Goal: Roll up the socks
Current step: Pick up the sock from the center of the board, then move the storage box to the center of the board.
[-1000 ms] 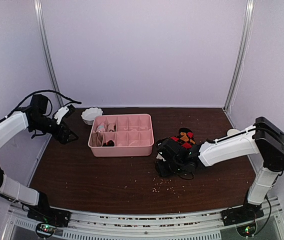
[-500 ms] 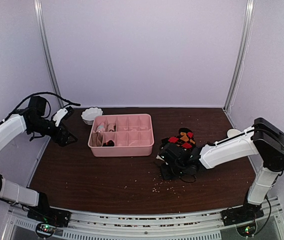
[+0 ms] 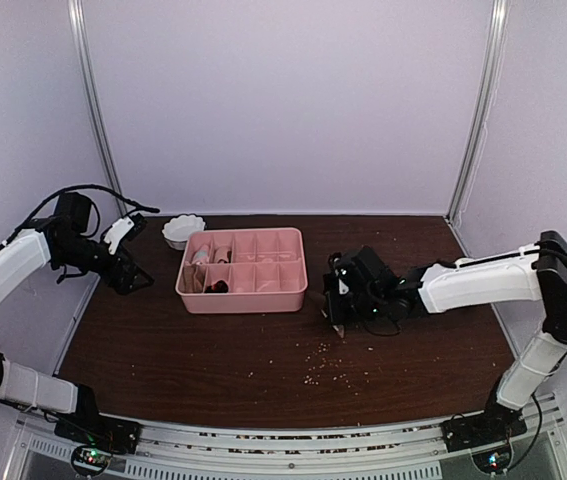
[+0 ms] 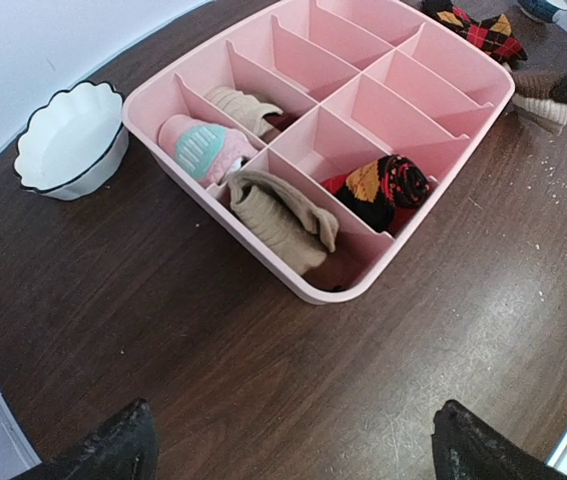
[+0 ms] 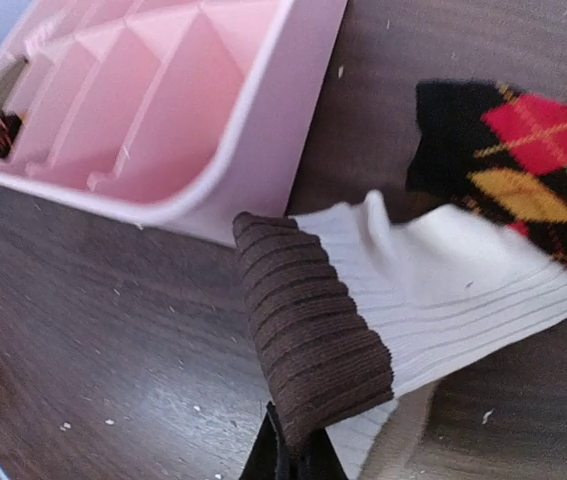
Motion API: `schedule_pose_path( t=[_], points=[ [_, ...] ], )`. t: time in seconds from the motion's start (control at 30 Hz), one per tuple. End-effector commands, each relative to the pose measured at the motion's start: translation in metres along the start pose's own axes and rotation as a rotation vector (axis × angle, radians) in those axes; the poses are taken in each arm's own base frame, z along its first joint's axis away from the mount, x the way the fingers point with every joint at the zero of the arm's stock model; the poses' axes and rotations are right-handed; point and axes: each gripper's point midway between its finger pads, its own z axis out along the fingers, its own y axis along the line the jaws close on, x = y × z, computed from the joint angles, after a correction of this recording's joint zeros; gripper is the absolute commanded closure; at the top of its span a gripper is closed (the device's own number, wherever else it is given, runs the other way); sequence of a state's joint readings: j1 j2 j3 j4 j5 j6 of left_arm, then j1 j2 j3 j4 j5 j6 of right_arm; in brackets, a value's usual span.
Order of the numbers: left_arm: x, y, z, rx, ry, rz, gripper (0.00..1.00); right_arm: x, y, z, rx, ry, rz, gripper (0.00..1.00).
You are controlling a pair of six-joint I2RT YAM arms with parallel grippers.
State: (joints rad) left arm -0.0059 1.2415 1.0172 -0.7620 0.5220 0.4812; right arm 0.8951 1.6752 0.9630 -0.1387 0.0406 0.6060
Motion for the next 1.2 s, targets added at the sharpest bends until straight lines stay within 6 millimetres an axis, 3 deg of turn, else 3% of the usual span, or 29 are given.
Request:
schedule_pose_path(
  t=[0.0,0.2,0.6,0.73,0.97,1.17],
  points=[
    [-0.010,-0.007,-0.007,0.022,-0.040,0.028,0.02,-0.068,0.008,-0.049,-0.126,-0.148,0.093,1.00],
    [-0.011,-0.015,-0.004,0.079,-0.037,0.027,0.02,-0.110,0.012,-0.087,-0.197,-0.207,0.126,1.00],
    [0.006,-0.051,0.034,0.206,0.087,0.160,0.02,-0.124,0.060,-0.108,-0.418,-0.163,0.153,1.00],
    [0.008,-0.048,0.054,0.189,0.124,0.200,0.02,-0.116,0.073,-0.106,-0.464,-0.121,0.137,1.00],
    [0.009,-0.029,0.085,0.117,0.156,0.222,0.02,-0.075,0.091,-0.092,-0.491,-0.038,0.118,1.00],
    [0.016,-0.012,0.106,0.019,0.184,0.230,0.02,-0.046,0.097,-0.061,-0.497,0.043,0.115,1.00]
  ],
)
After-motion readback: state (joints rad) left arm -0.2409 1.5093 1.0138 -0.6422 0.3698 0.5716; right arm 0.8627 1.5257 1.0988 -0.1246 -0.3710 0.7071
